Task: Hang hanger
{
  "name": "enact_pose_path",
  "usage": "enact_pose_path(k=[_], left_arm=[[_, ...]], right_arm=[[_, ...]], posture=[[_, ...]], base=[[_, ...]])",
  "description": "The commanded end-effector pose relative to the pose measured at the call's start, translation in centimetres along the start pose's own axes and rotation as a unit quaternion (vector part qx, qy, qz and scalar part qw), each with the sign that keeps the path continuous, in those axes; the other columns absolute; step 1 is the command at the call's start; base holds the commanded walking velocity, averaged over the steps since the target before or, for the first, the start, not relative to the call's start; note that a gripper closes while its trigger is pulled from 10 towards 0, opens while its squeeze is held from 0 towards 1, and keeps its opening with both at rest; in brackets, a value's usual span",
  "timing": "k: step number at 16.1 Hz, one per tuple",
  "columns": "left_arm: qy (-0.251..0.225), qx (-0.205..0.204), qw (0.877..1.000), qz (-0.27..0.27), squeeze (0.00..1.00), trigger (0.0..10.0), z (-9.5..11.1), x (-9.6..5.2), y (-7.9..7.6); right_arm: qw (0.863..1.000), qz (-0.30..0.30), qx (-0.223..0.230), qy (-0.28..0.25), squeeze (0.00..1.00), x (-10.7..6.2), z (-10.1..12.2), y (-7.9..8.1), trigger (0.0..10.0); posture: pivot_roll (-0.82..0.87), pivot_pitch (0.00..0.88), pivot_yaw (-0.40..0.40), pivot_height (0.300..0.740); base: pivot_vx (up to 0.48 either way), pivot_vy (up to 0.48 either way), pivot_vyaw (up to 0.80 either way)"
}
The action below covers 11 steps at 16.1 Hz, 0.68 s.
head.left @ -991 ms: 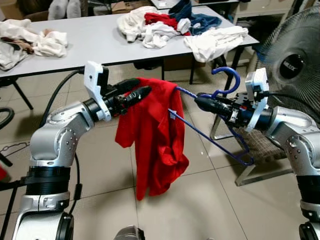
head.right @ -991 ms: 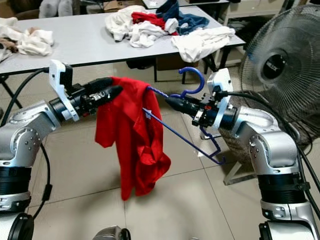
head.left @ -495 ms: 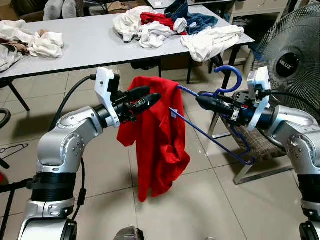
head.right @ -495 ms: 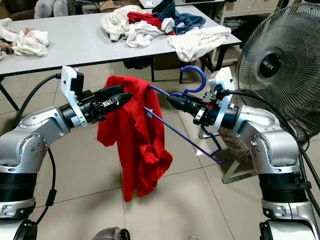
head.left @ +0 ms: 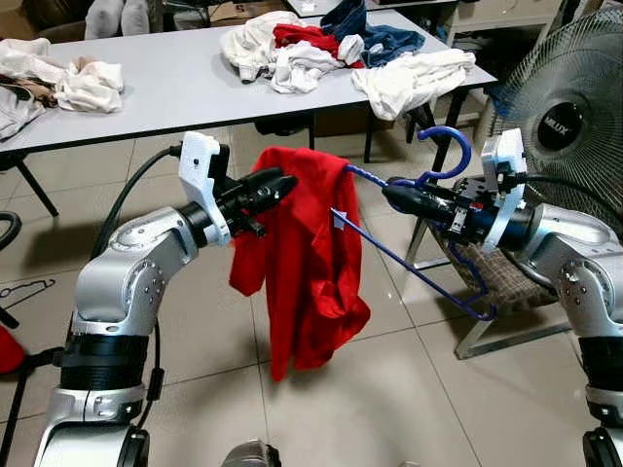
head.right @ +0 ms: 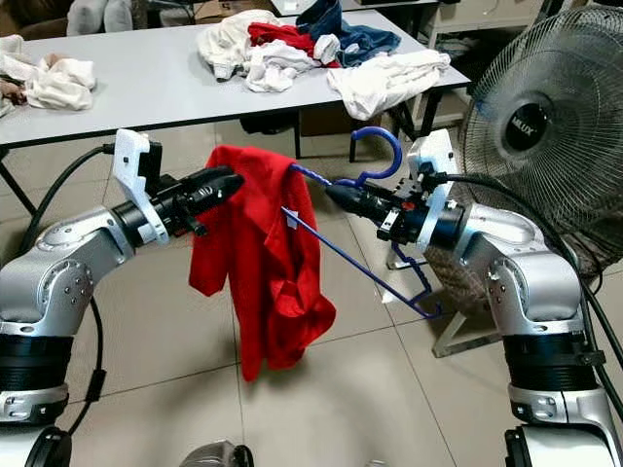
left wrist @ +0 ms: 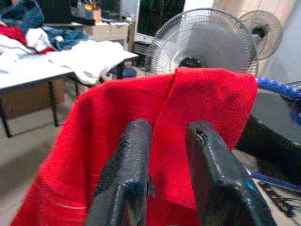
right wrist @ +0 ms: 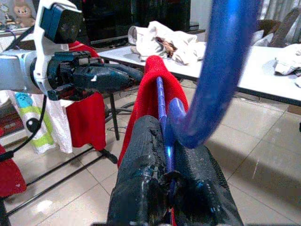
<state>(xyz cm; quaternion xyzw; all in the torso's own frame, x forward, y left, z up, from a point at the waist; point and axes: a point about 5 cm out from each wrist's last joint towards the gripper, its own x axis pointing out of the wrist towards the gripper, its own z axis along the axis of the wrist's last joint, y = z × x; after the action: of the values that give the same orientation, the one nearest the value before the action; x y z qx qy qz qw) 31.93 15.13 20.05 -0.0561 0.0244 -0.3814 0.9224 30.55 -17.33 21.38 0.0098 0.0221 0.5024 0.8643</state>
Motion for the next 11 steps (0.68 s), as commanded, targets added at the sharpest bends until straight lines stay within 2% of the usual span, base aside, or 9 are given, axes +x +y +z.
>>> enact_pose_path(k=[1, 2, 3, 5, 7, 8, 9, 11], left_arm=[[-0.004, 0.025, 1.0, 0.01, 0.0, 0.0, 0.6, 0.2, 0.1], [-0.012, 0.023, 1.0, 0.013, 0.0, 1.3, 0.8, 0.2, 0.2], [-0.018, 0.015, 1.0, 0.004, 0.0, 3.0, 0.6, 0.5, -0.1], [-0.015, 0.012, 1.0, -0.003, 0.0, 3.4, 0.2, 0.9, -0.4], [0.0, 0.034, 0.999, 0.017, 0.0, 3.3, -0.6, 1.7, -0.1], [0.009, 0.056, 0.998, 0.037, 0.0, 1.1, -1.0, 1.9, 0.3], [0.01, 0.059, 0.997, 0.043, 0.0, 0.0, -1.1, 1.9, 0.5], [0.006, 0.054, 0.998, 0.039, 0.0, 0.0, -1.1, 2.0, 0.4]], right_arm=[[1.0, 0.002, -0.023, -0.018, 0.0, 0.0, 1.5, -0.2, 0.0], [1.0, 0.002, -0.023, -0.018, 0.0, 0.0, 1.5, -0.2, 0.0], [1.0, 0.004, -0.023, -0.019, 0.0, 0.0, 1.6, -0.2, 0.0], [1.0, 0.006, -0.023, -0.019, 0.0, 0.0, 1.6, -0.2, 0.0], [1.0, 0.009, -0.022, -0.02, 0.0, 0.2, 1.7, -0.2, 0.0], [0.999, 0.011, -0.022, -0.021, 0.0, 0.3, 1.7, -0.1, 0.0], [0.999, 0.012, -0.022, -0.022, 0.0, 0.3, 1.8, -0.1, 0.0], [0.999, 0.012, -0.023, -0.022, 0.0, 0.2, 1.8, -0.1, 0.0]], posture=[[-0.02, 0.0, 0.076, 0.74], [-0.02, 0.0, 0.075, 0.74], [-0.01, 0.0, 0.075, 0.74], [-0.01, 0.0, 0.071, 0.74], [-0.02, 0.0, 0.071, 0.74], [-0.02, 0.0, 0.072, 0.74], [-0.02, 0.0, 0.073, 0.74], [-0.02, 0.0, 0.074, 0.74]], base=[[0.0, 0.0, 0.0], [0.0, 0.0, 0.0], [0.0, 0.0, 0.0], [0.0, 0.0, 0.0], [0.0, 0.0, 0.0], [0.0, 0.0, 0.0], [0.0, 0.0, 0.0], [0.0, 0.0, 0.0]])
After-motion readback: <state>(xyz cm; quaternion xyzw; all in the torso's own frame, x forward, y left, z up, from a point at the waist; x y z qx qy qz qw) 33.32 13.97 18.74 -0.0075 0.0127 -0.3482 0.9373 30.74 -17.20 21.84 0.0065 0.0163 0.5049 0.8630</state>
